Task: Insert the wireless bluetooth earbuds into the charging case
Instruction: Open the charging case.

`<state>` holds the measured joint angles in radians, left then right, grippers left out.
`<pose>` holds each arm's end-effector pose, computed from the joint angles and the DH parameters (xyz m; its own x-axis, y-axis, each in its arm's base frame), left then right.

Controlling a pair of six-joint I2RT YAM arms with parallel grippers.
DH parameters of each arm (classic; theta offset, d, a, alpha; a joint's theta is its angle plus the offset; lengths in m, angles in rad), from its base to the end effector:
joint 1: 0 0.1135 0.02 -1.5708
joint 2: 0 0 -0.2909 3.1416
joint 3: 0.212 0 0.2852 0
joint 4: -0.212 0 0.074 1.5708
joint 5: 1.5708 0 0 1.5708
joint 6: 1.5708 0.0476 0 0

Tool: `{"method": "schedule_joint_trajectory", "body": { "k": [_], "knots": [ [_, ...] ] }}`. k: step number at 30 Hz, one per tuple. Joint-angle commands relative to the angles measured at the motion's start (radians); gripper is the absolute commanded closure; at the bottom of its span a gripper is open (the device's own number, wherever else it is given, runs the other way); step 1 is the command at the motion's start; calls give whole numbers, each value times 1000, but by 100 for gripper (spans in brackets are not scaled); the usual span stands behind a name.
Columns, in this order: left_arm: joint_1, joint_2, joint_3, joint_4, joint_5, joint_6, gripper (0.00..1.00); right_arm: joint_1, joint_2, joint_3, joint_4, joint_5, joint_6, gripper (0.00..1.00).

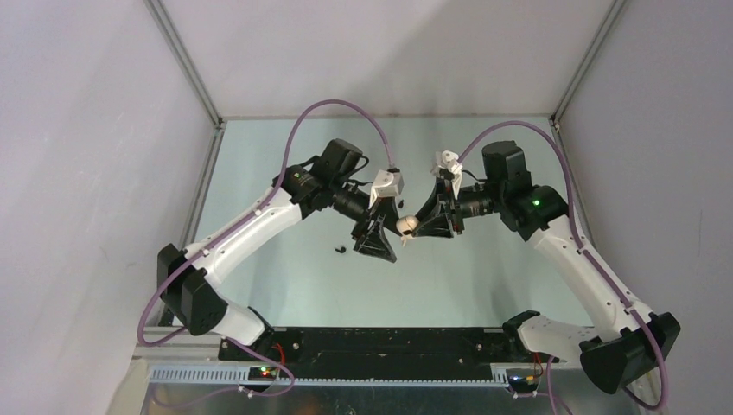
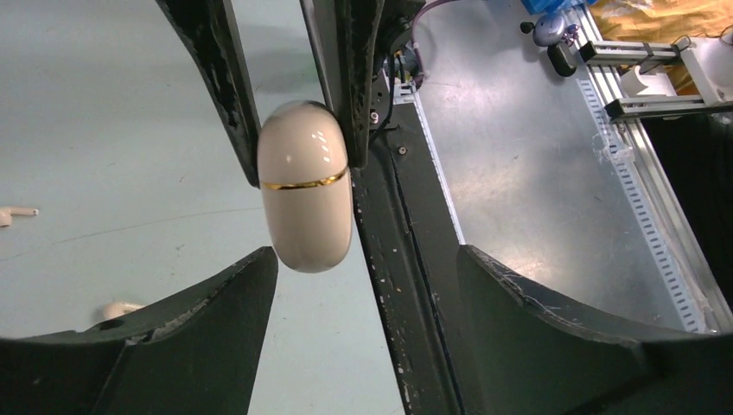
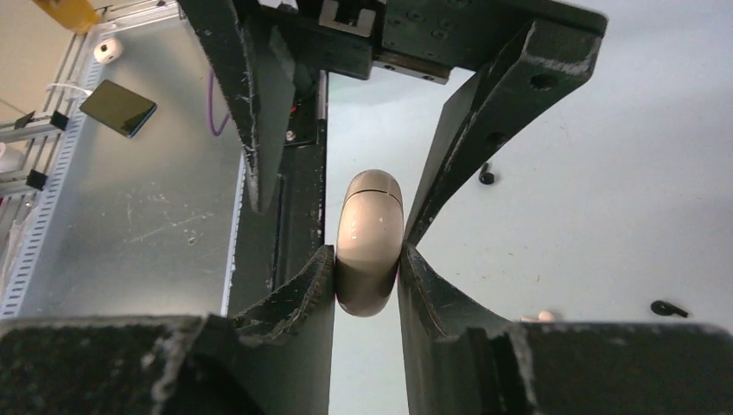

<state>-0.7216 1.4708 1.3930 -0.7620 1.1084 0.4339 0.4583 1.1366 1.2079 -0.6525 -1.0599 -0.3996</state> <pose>0.2250 -0.2547 0.3702 -0.1947 0.4211 -0.8859 0.9094 -0.2610 -0.3239 0.2083 0.1491 0.4037 -0.1150 -0.2689 -0.9563 -0.9932 0.0123 0.1160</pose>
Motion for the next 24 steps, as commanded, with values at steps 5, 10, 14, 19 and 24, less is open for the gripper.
{"method": "schedule_joint_trajectory", "body": {
  "k": [5,10,14,19,24],
  "knots": [
    [-4,-22,14,155,0,-137,23,-55,9,-66,183,-153,150,69],
    [-5,-10,11,183,17,-177,26,-61,24,-90,278,-130,237,69],
    [-5,-20,3,208,8,-199,33,-72,20,-132,377,-114,317,69],
    [-5,-26,-9,234,-9,-219,51,-77,18,-142,401,-108,337,69],
    [-5,-21,-10,253,-28,-244,63,-74,16,-143,393,-114,326,68]
  ]
}}
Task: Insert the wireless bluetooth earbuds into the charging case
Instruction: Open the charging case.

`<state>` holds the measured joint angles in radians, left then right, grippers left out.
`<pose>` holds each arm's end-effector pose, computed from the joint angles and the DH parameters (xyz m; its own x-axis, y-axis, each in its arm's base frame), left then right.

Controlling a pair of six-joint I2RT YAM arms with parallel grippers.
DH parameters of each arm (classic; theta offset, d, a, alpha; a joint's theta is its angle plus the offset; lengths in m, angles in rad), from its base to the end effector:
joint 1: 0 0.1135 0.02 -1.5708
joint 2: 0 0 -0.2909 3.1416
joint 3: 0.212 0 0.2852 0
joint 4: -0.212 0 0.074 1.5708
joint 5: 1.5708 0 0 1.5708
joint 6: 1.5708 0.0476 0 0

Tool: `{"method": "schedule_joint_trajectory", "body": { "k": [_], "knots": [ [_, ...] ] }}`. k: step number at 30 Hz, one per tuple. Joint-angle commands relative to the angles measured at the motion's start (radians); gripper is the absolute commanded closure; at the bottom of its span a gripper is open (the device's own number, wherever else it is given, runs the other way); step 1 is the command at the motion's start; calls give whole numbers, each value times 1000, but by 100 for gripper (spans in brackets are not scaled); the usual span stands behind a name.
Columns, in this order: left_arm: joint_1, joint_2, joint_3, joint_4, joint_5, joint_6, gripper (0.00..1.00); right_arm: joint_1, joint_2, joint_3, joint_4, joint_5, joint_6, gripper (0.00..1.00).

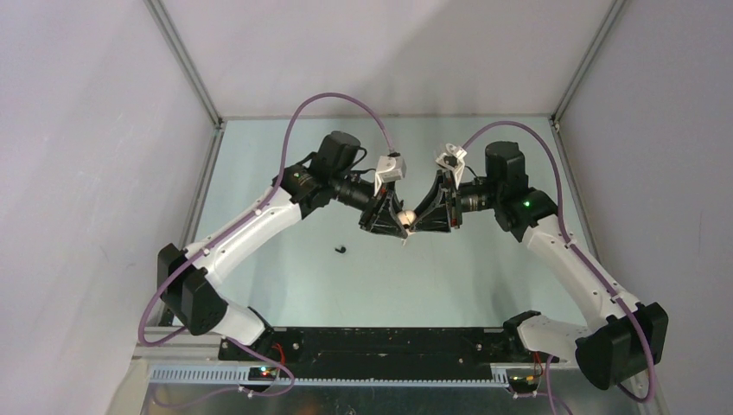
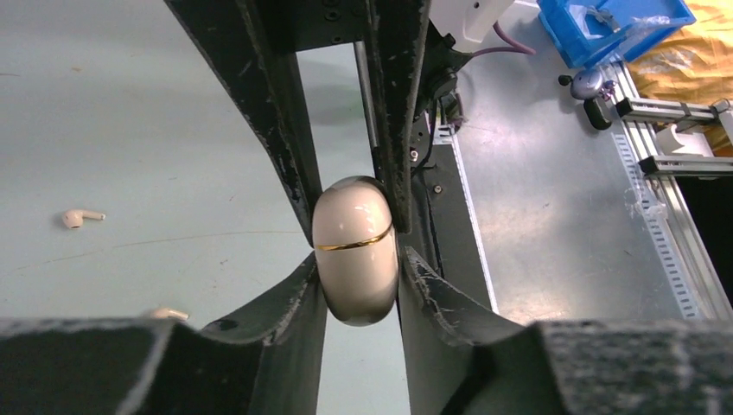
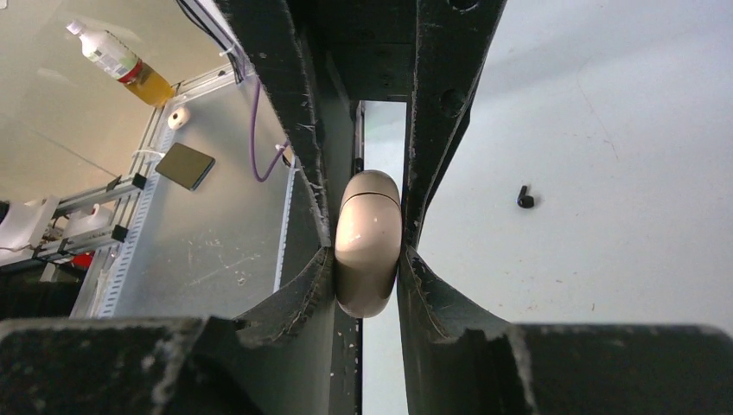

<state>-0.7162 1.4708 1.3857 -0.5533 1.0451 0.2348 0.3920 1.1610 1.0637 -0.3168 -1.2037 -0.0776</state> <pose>0.2388 -0.2625 0.3807 -0.2386 0.3625 -0.9009 0.9346 -0.1664 -0.3145 0.2333 0.1445 0.3763 -0.2989 -0.1537 -0.9418 -0.9528 -0.0067 0.3035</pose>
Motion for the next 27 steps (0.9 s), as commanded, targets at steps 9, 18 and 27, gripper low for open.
{"method": "schedule_joint_trajectory", "body": {
  "k": [9,18,27],
  "knots": [
    [-10,-21,-14,47,14,-34,99,-9,-16,2,33,55,-32,51],
    [-14,-22,-6,-20,57,44,100,-51,-21,1,28,81,-43,38],
    [-14,-26,-9,-33,61,62,100,-88,-57,1,22,76,-52,34]
  ]
}}
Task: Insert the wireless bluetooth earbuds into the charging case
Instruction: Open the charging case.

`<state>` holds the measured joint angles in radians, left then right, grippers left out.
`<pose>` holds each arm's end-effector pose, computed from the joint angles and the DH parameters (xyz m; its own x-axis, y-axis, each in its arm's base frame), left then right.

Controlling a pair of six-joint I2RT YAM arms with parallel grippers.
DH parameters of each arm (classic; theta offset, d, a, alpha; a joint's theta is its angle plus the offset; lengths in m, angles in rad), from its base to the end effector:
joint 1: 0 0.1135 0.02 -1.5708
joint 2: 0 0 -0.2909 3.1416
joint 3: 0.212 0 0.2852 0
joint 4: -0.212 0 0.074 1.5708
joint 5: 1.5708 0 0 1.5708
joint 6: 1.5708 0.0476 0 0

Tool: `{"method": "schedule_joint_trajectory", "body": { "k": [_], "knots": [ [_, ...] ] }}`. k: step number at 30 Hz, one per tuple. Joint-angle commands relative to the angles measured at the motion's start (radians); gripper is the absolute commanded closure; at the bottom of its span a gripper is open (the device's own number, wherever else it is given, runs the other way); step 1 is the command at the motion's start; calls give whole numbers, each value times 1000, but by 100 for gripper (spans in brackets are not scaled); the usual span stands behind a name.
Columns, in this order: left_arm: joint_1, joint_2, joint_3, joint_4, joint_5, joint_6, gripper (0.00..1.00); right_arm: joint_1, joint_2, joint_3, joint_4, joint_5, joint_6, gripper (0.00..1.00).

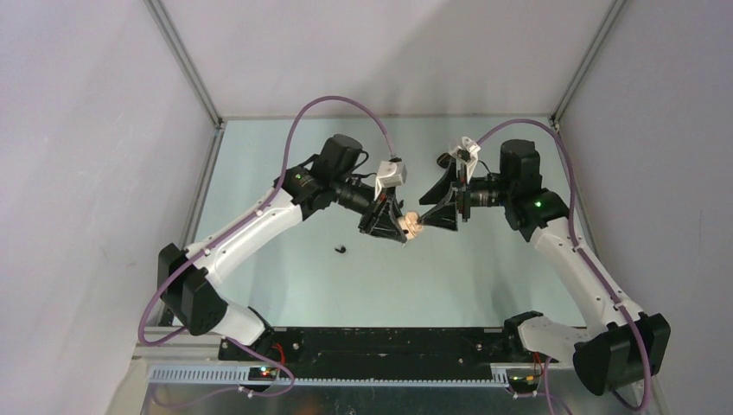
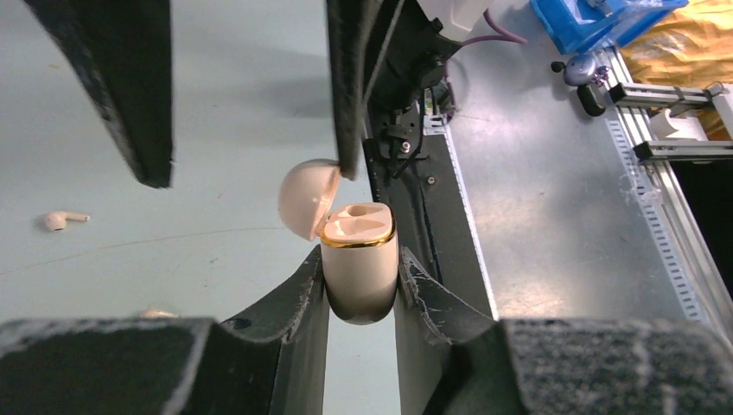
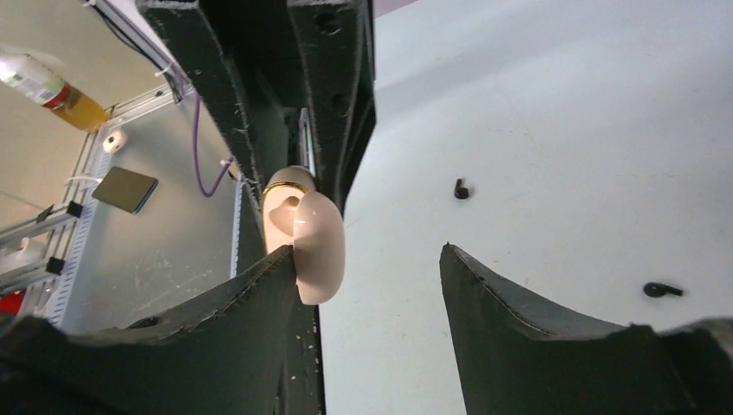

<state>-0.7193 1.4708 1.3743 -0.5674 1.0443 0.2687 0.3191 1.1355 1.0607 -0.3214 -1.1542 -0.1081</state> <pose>0.2372 -0.2625 0.3755 -0.2230 0.3727 -0.9008 0.9361 -0.1759 -0.3045 0.2388 0.1247 0.3803 -0.2642 -0.1333 -0.9552 -0.9621 0.1058 0.2513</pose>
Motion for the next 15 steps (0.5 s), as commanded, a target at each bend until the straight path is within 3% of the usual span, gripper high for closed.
{"method": "schedule_joint_trajectory", "body": {
  "k": [1,9,13,15],
  "knots": [
    [-12,-28,2,-19,63,29,100,-17,-35,5,27,37,-22,33],
    [-5,-42,18,-106,-13,120,100,-64,-73,7,31,5,-19,26],
    [41,-64,35,-166,-44,182,100,-105,-89,10,64,72,3,22],
    [82,-84,38,-179,-58,209,100,-110,-83,32,66,177,4,21]
  ]
}}
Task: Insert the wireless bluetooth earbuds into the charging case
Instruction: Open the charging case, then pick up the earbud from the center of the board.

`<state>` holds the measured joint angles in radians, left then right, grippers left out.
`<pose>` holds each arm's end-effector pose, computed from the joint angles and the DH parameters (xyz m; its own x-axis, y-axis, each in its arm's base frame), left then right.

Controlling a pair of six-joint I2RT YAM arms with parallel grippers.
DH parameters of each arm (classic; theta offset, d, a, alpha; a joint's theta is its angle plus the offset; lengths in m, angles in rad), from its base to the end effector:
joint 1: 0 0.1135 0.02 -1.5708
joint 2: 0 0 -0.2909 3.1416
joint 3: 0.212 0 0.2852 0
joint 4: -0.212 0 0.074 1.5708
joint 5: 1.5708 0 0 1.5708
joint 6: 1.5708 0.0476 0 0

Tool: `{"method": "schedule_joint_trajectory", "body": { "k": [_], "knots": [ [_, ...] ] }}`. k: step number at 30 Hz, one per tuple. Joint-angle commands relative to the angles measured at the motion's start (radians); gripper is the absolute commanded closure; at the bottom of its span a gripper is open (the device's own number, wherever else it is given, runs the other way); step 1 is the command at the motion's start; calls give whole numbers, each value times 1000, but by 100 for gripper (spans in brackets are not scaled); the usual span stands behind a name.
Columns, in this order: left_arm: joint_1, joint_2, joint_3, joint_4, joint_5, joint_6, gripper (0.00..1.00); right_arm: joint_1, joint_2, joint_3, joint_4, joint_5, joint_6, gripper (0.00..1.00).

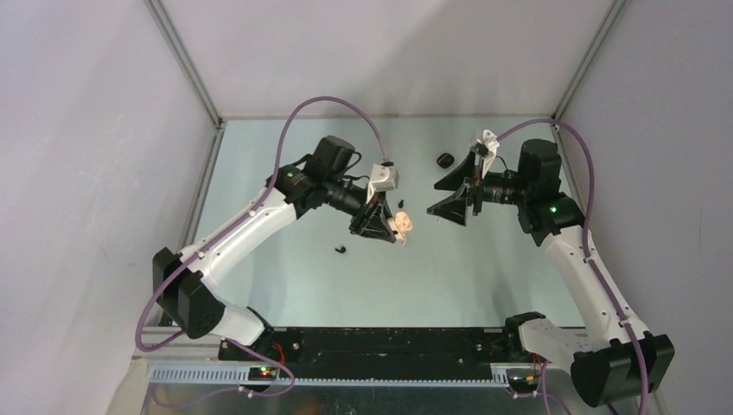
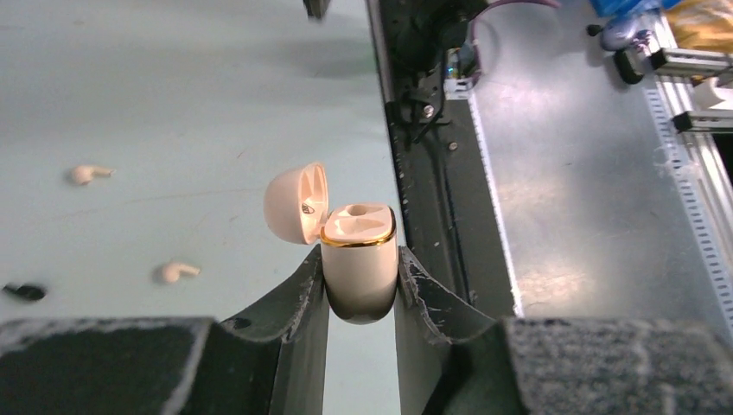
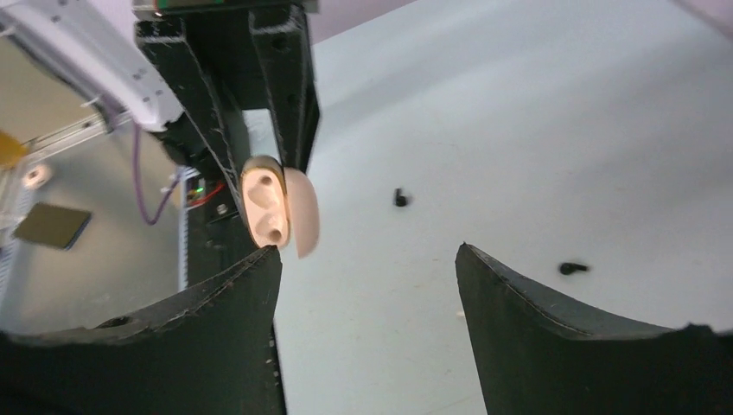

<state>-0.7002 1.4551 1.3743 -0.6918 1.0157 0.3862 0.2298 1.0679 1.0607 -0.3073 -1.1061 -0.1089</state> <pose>0.2340 -0.2501 0.3706 -0.1912 0.4207 -0.8868 0.9468 -0.1594 -0.2798 0.2334 0.0983 0.3969 -0.1984 -0.0964 -0.9754 -0.9571 0.2336 0.1716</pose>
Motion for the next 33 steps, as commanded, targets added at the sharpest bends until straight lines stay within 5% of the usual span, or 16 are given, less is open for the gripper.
{"method": "schedule_joint_trajectory", "body": {
  "k": [1,9,14,17,25,33],
  "knots": [
    [98,-81,37,-54,-34,100,100,-19,-1,43,44,216,4,21],
    [295,-154,-156,170,48,52,100,22,175,95,-12,639,-70,22],
    [298,-195,-288,243,68,86,100,92,345,207,-205,810,-331,25],
    [298,-206,-263,127,82,175,100,140,494,298,-340,882,-482,22],
    [298,-186,-133,-263,104,451,100,152,831,543,-542,1043,-494,30],
    [291,-170,-179,-296,138,501,100,154,949,642,-659,1009,-574,37]
  ]
}}
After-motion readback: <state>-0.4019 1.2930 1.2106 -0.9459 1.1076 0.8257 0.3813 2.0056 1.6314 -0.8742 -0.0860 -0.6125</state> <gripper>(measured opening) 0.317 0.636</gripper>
